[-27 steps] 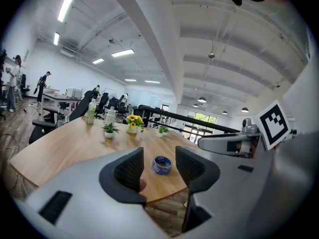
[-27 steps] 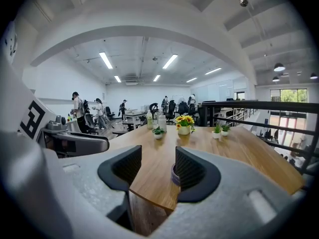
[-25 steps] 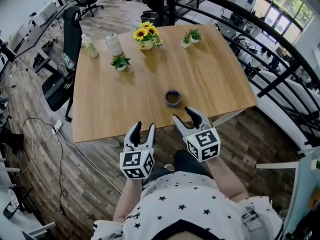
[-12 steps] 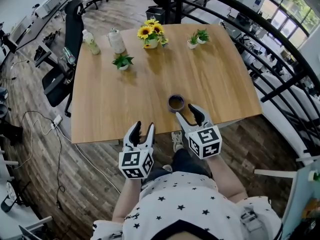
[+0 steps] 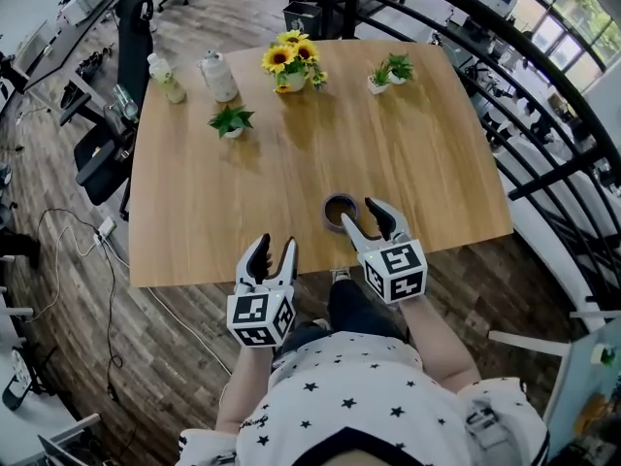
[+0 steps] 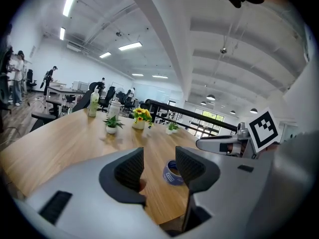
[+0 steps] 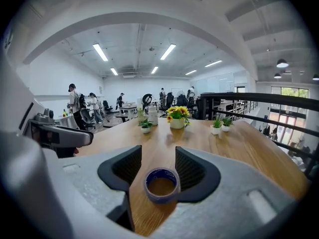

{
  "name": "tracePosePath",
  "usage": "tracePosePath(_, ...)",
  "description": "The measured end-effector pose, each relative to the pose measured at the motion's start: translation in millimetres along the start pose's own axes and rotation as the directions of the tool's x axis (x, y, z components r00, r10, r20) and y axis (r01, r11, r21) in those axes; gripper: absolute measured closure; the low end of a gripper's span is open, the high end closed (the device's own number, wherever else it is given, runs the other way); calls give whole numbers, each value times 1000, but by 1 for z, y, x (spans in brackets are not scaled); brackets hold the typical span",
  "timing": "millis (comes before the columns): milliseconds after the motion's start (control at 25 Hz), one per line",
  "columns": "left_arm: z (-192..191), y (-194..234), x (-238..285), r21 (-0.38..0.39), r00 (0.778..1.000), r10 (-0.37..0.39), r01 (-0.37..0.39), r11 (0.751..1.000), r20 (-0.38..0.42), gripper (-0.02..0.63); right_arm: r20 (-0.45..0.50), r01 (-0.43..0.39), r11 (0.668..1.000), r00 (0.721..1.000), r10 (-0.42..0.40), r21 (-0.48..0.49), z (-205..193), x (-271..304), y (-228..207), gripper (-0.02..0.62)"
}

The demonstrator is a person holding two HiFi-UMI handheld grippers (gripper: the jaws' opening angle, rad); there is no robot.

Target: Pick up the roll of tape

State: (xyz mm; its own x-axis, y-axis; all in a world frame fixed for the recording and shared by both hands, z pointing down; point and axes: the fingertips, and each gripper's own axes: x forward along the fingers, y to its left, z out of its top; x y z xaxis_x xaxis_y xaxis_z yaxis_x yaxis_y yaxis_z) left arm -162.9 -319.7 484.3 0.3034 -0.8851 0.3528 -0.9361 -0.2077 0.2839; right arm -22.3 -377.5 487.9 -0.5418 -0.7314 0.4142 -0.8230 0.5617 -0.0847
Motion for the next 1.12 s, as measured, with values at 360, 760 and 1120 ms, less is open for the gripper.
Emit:
tracePosePath(360, -7, 6, 30, -10, 999, 9, -9, 1000, -38, 411, -81, -3, 1000, 997, 3, -1, -23, 37, -25, 400)
tracePosePath(760, -15, 6, 54, -16, 997, 14, -15, 1000, -70, 413, -182, -13, 1000, 983, 14, 3, -63, 68, -42, 400)
tracePosePath(1120, -21, 10, 68, -20, 996, 18, -20, 1000, -85, 413, -281, -19, 1000, 960, 14, -15, -94, 92, -49, 424)
